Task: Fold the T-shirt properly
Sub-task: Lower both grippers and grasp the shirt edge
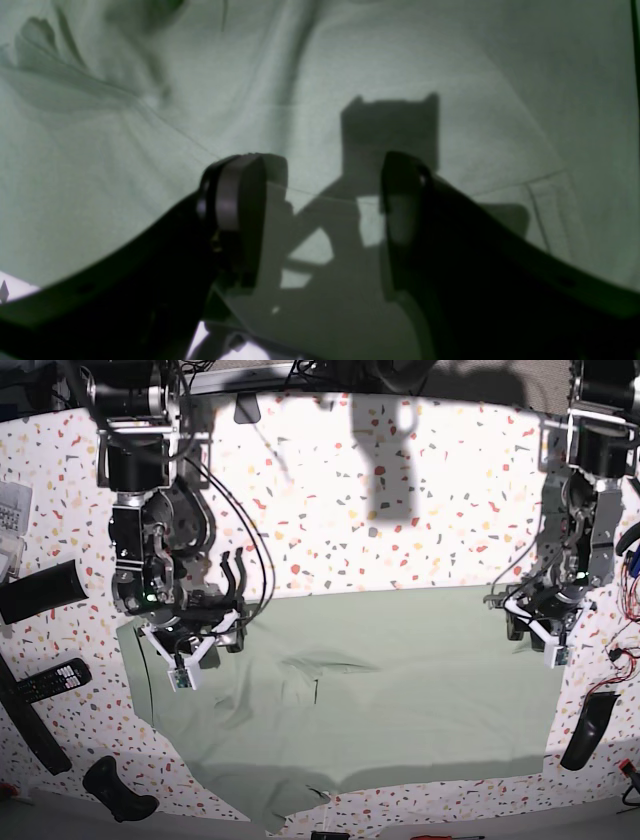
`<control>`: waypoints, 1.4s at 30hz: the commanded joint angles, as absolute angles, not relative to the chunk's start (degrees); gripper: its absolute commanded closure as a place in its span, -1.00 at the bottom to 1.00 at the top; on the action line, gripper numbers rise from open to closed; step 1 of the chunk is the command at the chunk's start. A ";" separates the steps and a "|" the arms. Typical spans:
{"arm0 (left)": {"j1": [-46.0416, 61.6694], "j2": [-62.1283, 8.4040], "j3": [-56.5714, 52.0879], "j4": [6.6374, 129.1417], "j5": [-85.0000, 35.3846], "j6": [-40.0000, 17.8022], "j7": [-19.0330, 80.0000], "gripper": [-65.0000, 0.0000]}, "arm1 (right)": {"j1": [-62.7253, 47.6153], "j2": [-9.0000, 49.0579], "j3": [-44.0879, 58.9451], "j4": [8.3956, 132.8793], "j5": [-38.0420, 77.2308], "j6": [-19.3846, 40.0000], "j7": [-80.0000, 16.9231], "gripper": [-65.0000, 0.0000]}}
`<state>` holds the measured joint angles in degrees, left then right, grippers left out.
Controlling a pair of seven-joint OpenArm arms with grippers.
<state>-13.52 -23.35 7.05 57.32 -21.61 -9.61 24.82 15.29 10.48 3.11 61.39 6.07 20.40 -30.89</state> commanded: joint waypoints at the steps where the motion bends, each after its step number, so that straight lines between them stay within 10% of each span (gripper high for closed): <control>1: -13.34 -24.03 6.79 56.69 -21.06 -8.82 27.88 0.34 | 16.34 10.79 3.20 61.80 6.57 20.60 -31.59 -0.10; 33: -2.26 -24.73 6.79 67.85 -23.38 -8.82 29.82 0.34 | 6.17 11.35 3.53 73.60 10.63 27.20 -33.80 -0.10; 42: -7.53 -24.75 6.81 70.13 -21.30 -8.84 37.74 0.34 | 14.98 11.25 3.51 73.60 10.57 27.00 -49.23 -0.10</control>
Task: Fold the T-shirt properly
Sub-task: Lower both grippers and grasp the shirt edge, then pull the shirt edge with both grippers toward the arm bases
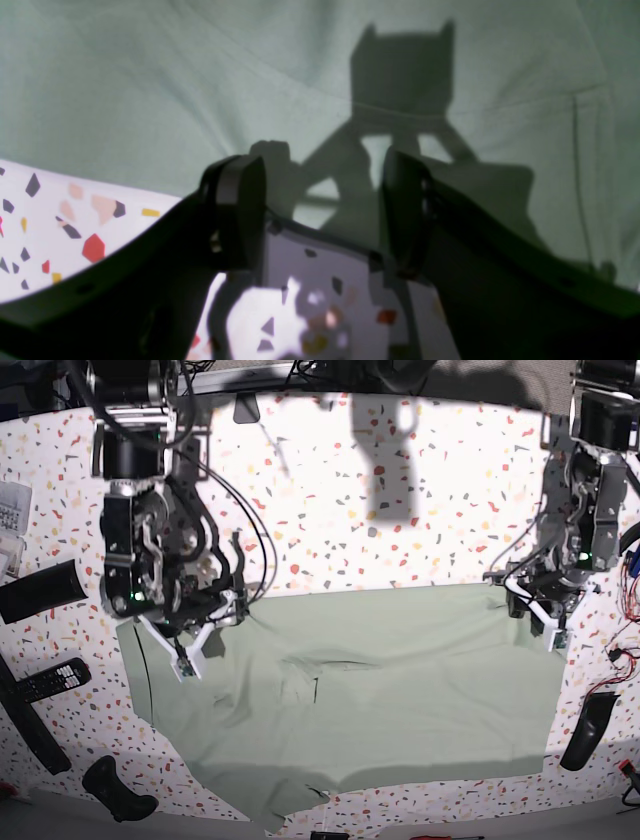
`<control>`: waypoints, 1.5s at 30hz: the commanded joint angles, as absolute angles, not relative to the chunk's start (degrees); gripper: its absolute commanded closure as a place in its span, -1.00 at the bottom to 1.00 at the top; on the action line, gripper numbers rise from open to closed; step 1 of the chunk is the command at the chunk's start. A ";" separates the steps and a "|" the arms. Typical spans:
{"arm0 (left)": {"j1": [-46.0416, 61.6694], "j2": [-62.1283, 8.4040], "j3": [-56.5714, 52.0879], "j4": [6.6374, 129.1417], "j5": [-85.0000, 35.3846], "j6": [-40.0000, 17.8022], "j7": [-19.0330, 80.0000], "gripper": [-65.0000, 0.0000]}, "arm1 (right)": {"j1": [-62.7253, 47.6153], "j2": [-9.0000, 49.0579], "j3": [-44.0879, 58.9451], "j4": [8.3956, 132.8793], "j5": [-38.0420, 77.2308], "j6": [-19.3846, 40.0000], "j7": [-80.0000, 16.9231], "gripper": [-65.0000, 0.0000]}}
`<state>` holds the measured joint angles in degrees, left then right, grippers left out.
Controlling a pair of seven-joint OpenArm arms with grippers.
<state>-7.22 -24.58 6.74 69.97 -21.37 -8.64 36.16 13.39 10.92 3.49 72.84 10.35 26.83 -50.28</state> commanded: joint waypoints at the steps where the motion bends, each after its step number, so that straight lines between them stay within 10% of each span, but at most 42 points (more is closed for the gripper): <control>1: -7.62 -24.73 6.81 70.11 -21.28 -8.84 38.22 0.34 | 15.40 11.25 3.49 73.60 10.41 27.00 -50.41 -0.10; 45: 23.00 -32.27 6.79 103.68 -4.86 -2.11 47.72 0.34 | -23.38 11.27 16.82 114.08 12.49 31.75 -56.64 -0.10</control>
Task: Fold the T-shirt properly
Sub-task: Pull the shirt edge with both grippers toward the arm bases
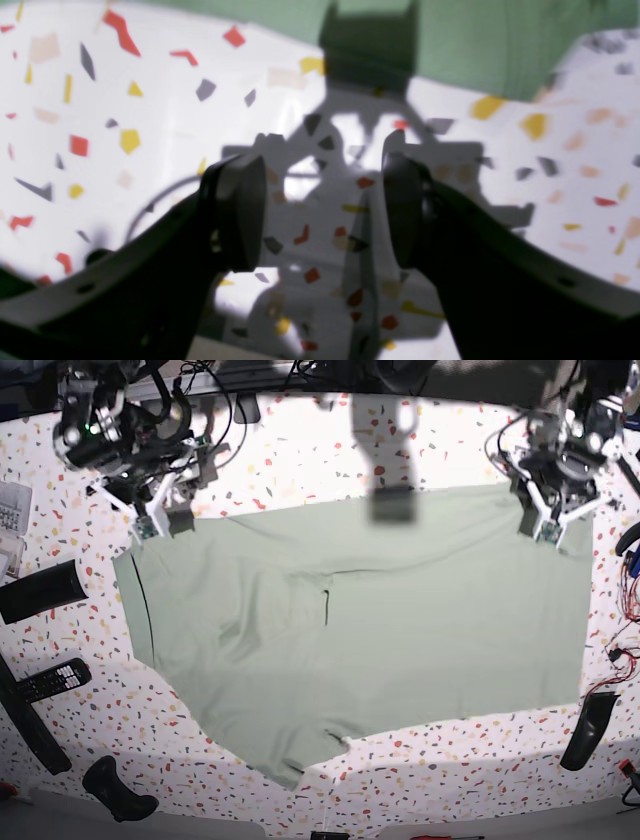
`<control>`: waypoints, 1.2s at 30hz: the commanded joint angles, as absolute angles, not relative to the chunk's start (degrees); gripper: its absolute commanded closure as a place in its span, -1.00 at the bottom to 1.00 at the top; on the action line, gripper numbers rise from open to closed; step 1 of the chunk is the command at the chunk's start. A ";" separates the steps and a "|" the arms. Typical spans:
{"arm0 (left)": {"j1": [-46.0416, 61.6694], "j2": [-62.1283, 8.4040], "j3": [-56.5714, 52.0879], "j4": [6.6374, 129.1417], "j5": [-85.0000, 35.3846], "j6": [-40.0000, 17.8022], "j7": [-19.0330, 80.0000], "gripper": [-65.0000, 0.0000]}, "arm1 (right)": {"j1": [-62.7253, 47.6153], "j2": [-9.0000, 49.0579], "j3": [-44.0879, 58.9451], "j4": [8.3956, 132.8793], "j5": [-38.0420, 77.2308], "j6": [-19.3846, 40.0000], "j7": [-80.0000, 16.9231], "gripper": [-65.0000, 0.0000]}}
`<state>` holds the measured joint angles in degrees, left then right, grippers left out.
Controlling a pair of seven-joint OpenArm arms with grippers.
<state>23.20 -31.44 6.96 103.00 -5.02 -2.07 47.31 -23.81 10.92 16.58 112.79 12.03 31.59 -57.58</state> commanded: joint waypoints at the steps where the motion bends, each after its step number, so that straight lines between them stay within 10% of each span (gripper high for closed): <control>1: 23.03 -32.27 6.79 104.20 -3.88 -1.39 47.24 0.34 | -23.31 11.27 17.06 115.04 12.47 31.75 -54.72 -0.10; 16: 20.97 -32.25 6.79 104.51 -3.03 0.45 45.84 0.34 | -6.52 11.29 12.23 95.22 8.21 31.75 -51.51 -0.10; 36: 22.76 -32.27 6.79 108.75 -2.98 0.45 53.91 0.34 | -27.20 11.27 13.93 106.69 7.73 31.03 -51.07 -0.10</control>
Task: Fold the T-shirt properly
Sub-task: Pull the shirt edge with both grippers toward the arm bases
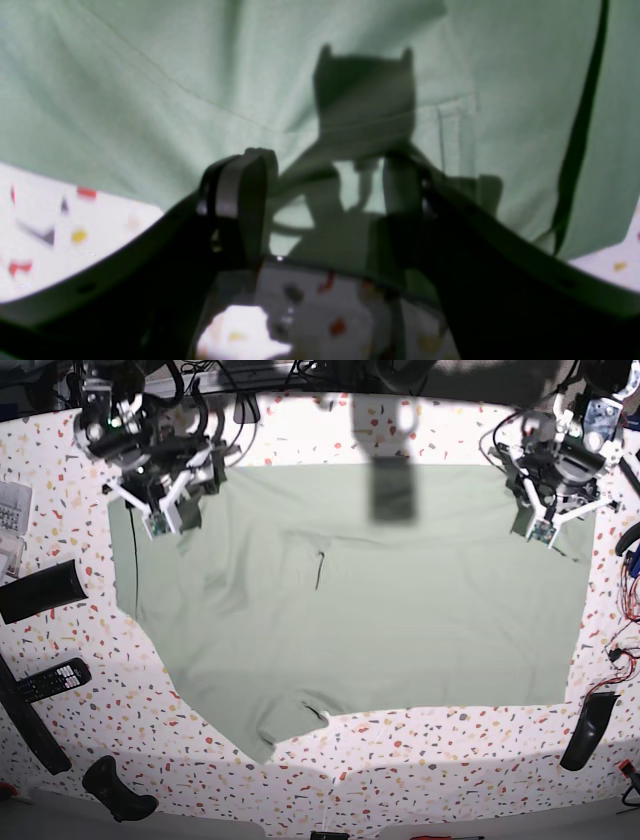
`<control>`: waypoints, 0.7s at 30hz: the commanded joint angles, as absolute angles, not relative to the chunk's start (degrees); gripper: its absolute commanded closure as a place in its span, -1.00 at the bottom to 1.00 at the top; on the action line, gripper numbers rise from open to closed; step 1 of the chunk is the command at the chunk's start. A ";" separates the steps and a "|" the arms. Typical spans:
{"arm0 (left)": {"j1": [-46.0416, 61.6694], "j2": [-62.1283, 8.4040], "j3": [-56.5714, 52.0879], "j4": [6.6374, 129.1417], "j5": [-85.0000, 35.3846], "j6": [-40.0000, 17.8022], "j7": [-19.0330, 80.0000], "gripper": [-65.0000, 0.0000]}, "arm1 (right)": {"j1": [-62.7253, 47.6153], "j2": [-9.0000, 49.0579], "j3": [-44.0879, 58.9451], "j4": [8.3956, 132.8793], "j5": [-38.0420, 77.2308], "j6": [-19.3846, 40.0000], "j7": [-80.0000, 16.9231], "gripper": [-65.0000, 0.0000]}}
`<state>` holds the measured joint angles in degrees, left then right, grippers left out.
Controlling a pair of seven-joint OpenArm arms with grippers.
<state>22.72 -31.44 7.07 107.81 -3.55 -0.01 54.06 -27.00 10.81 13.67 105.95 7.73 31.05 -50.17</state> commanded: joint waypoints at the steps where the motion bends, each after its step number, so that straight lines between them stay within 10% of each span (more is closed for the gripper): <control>1: 23.22 -32.27 6.79 108.75 -2.98 0.45 53.93 0.34 | -28.08 11.27 14.41 107.15 7.75 31.03 -51.18 -0.10; 21: 32.27 -32.25 6.79 111.13 -2.26 0.45 54.22 0.34 | -35.77 11.27 23.35 114.02 10.74 31.11 -52.99 -0.10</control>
<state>31.90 -31.53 7.07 110.34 -2.66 0.08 53.74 -35.55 10.79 23.07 112.90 10.55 31.05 -53.47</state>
